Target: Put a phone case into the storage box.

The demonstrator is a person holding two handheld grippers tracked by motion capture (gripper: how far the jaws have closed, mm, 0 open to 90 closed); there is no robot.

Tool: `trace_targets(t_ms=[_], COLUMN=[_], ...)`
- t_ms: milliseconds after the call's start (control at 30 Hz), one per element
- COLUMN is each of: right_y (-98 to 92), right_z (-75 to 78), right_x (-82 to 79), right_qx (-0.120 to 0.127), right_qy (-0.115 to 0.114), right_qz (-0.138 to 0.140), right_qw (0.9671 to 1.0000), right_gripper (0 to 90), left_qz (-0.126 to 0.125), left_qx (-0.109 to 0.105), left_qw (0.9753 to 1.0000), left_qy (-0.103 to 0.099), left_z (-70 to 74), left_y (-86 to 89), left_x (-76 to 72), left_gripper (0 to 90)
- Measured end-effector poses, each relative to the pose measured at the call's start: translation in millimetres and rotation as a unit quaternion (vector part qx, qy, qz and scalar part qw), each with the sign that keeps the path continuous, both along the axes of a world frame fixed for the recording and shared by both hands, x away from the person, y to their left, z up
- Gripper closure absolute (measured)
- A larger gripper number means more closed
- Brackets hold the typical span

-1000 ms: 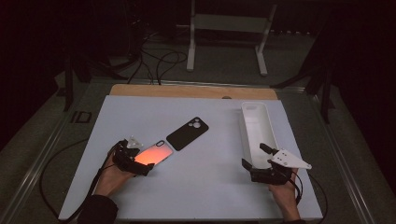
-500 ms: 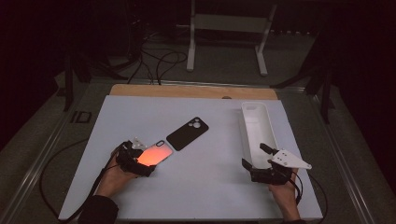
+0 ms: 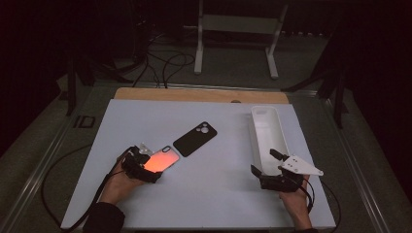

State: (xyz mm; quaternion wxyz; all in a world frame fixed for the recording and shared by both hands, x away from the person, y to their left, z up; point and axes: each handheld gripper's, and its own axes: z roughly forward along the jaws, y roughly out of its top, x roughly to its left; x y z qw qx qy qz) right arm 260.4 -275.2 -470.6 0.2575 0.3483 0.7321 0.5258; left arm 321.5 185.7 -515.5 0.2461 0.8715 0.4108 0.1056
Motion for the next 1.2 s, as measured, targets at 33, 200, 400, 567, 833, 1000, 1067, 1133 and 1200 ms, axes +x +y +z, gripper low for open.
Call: trace_targets(t_ms=[33,200,400,567,833,1000,1067,1133,1200], right_y=[0.0,0.0,0.0,-0.3,-0.5,0.0,0.5,1.3,1.3], right_z=[0.0,-0.3,0.2,0.4,0.9,0.9,1.3,2.5,2.9], right_x=[-0.1,0.4,0.3,0.6,0.7,1.0,1.2,1.5,1.6], right_qx=[0.0,-0.001,0.0,-0.001,0.0,0.002,0.002,0.005,0.006], right_qy=[0.0,0.0,0.001,0.001,0.002,0.002,0.003,0.004,0.004], right_qz=[0.0,0.0,-0.001,-0.003,-0.004,-0.003,-0.003,-0.002,-0.001], right_qw=[1.0,1.0,1.0,1.0,1.0,1.0,1.0,1.0,1.0], right_gripper=[8.4,8.4,8.4,8.4,8.4,8.4,8.4,8.4,8.4], left_qz=[0.001,-0.001,0.007,0.016,0.029,0.033,0.029,0.03,0.032], left_qx=[0.0,0.002,-0.01,-0.027,-0.051,-0.062,-0.07,-0.075,-0.08], left_qw=[1.0,1.0,0.9998,0.9993,0.9972,0.9959,0.9956,0.9948,0.994], left_qy=[0.0,-0.005,-0.017,-0.022,-0.046,-0.057,-0.055,-0.062,-0.066], left_z=[0.0,0.4,-0.9,-0.4,9.7,15.9,18.4,21.9,23.8], left_y=[-0.2,-0.6,0.6,3.5,7.3,9.5,10.1,9.7,9.0], left_x=[-0.1,-2.0,-6.0,-7.0,-10.1,-12.8,-13.3,-14.8,-15.7], left_gripper=[13.2,14.6,16.3,16.7,17.0,17.1,17.1,17.0,17.0])
